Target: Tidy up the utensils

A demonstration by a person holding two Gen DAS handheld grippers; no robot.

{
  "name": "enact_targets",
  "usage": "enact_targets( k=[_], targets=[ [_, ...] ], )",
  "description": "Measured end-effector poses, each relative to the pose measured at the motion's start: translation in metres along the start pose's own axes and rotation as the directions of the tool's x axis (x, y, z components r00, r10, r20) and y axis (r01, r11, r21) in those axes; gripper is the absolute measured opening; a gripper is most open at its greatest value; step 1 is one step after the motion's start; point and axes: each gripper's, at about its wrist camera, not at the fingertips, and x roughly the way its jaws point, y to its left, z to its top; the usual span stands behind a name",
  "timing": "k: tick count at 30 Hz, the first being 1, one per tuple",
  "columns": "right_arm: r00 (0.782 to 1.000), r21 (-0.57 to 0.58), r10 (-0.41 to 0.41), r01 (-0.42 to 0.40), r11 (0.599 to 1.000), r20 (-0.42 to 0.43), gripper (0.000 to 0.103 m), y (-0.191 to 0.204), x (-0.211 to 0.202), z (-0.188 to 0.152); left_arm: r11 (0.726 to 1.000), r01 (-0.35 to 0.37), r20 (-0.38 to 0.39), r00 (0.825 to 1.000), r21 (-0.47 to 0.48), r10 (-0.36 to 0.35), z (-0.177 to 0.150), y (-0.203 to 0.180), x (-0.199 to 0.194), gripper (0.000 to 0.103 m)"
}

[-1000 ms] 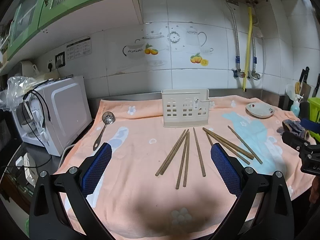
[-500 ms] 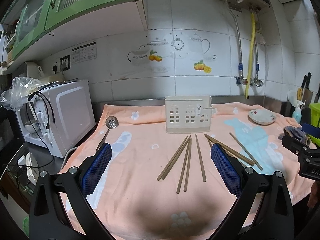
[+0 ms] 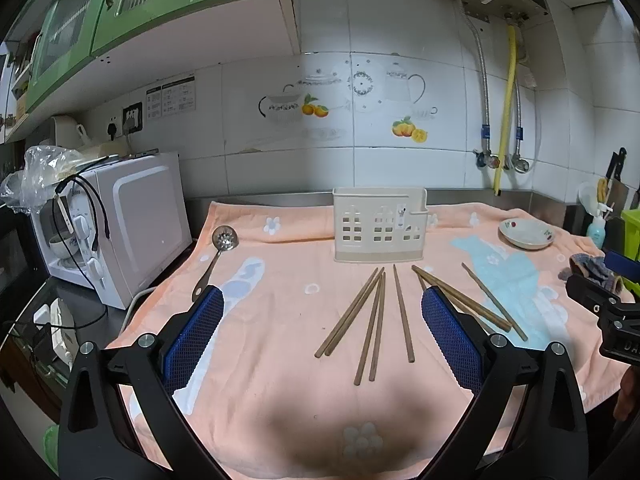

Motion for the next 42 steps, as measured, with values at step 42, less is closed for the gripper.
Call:
enact_targets(
  k=[42],
  targets=[
    [0.999, 0.011, 0.010, -0.009, 1.000, -0.052, 0.097, 0.000, 0.018, -0.006, 1.000, -0.002, -0.057, 0.998, -0.008, 0.001, -0.003, 0.000, 0.019, 0.098]
  ],
)
